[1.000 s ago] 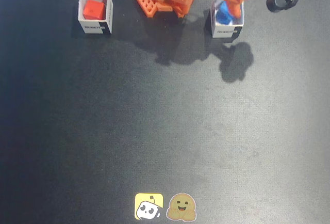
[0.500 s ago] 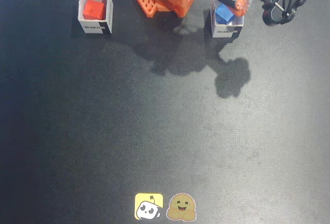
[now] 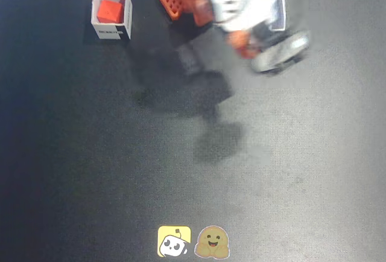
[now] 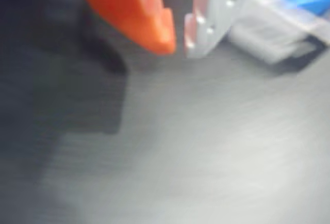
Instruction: Put the red cube in the right box and the blue cube in the left box.
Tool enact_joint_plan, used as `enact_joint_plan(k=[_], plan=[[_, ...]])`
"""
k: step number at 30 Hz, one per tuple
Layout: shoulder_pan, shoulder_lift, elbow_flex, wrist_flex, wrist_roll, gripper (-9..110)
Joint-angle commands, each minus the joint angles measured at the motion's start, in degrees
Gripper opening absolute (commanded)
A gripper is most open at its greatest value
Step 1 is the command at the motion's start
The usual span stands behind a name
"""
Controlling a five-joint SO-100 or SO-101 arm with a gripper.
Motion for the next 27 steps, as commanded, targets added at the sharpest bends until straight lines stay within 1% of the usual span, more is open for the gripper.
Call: enact_joint_plan(k=[1,5,9,14,19,27], plan=[[11.69,5.36,0.53,0.18,-3.43,0],[21.27,15.29,6.86,-1.49,-7.03,0],[25.05,25.93,13.54,-1.85,-8.26,0],[27.51,28.92,16.35,-4.13,-10.02,0],[28.48,32.52,19.86,-5.80,-9.49,0],[28.56,33.49,26.19,-8.96,-4.57,0]])
